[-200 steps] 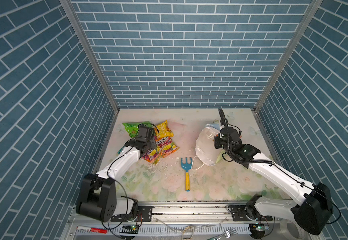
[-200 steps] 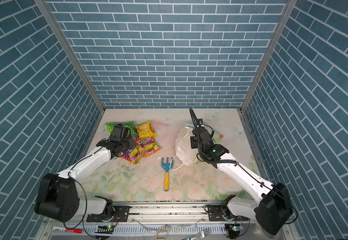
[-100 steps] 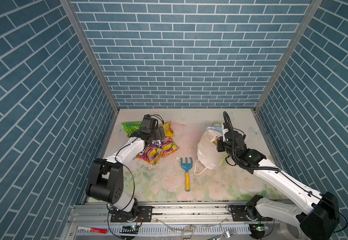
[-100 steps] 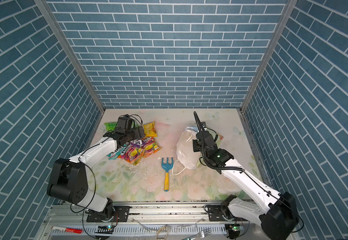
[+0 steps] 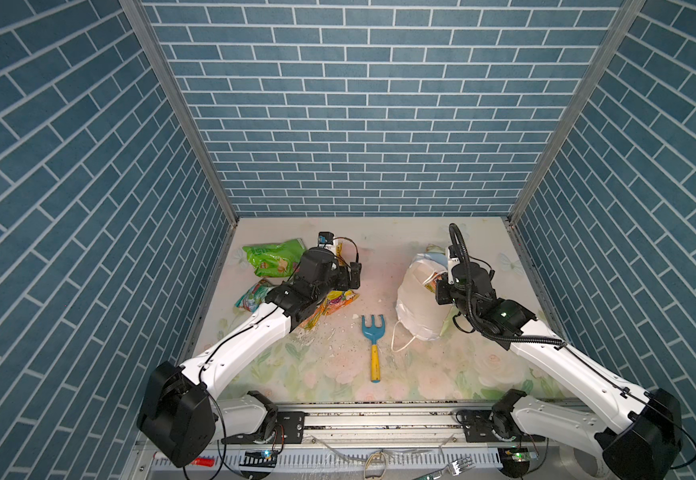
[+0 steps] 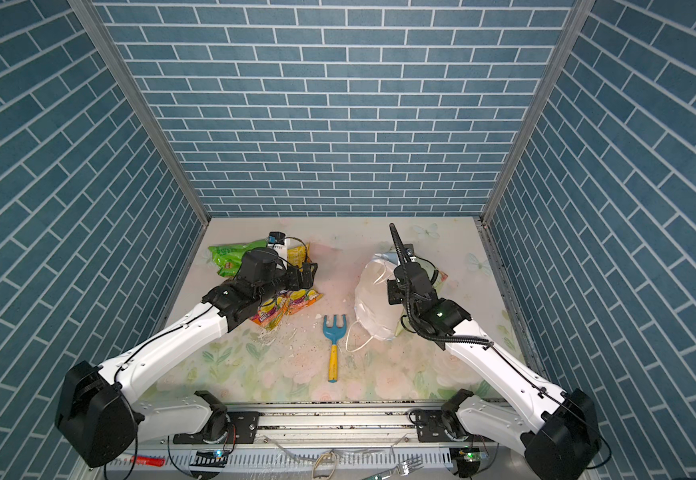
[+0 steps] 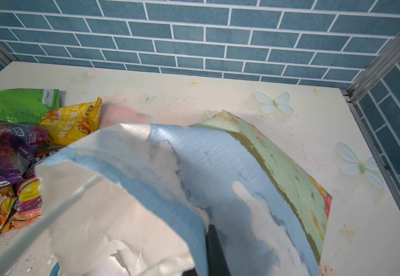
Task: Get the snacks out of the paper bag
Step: 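Move the left gripper over the paper bag opening beside the right gripper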
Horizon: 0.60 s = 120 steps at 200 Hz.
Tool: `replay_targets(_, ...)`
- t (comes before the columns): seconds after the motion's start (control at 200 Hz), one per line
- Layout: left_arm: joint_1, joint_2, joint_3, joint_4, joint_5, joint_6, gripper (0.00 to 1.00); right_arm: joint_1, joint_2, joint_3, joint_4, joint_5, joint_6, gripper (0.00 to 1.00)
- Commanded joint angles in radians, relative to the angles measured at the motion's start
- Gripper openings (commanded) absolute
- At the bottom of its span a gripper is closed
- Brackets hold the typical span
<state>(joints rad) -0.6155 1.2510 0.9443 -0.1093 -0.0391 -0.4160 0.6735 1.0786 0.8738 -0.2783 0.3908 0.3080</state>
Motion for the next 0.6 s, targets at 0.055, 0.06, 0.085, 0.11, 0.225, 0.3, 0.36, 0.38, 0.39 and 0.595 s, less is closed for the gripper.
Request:
replay_targets(0.055, -0.073, -0.040, -0.041, 0.076, 0.063, -0.021, 1.00, -0.001, -0.017, 0.022, -0.054, 0.020, 0.010, 0.00)
replay_targets(0.06, -0.075, -0.041, -0.042, 0.077, 0.065, -0.021, 1.00, 0.000, -0.017, 0.023, -0.056, 0.021, 0.011, 0.00)
replay_targets(0.085, -0.086, -0.044, -0.046, 0.083, 0.067, -0.025, 0.99, -0.002, -0.016, 0.026, -0.061, 0.020, 0.015, 0.00)
replay_targets(0.11, -0.097, -0.048, -0.052, 0.090, 0.070, -0.026, 1.00, -0.002, -0.015, 0.029, -0.065, 0.020, 0.017, 0.00)
replay_targets(0.225, -0.139, -0.066, -0.077, 0.134, 0.091, -0.028, 1.00, -0.001, -0.012, 0.035, -0.071, 0.022, 0.035, 0.00)
replay_targets(0.3, -0.160, -0.079, -0.105, 0.192, 0.118, -0.027, 1.00, -0.001, -0.006, 0.039, -0.079, 0.023, 0.049, 0.00)
replay_targets(0.36, -0.182, -0.085, -0.124, 0.232, 0.135, -0.022, 1.00, -0.001, 0.001, 0.047, -0.089, 0.023, 0.053, 0.00)
replay_targets(0.38, -0.188, -0.085, -0.131, 0.244, 0.143, -0.016, 1.00, -0.001, 0.004, 0.049, -0.091, 0.023, 0.054, 0.00)
replay_targets(0.39, -0.191, -0.084, -0.133, 0.251, 0.146, -0.014, 1.00, -0.001, 0.006, 0.052, -0.094, 0.023, 0.055, 0.00)
replay_targets(0.595, -0.257, -0.044, -0.168, 0.365, 0.193, 0.015, 1.00, -0.002, 0.053, 0.099, -0.121, 0.024, 0.065, 0.00)
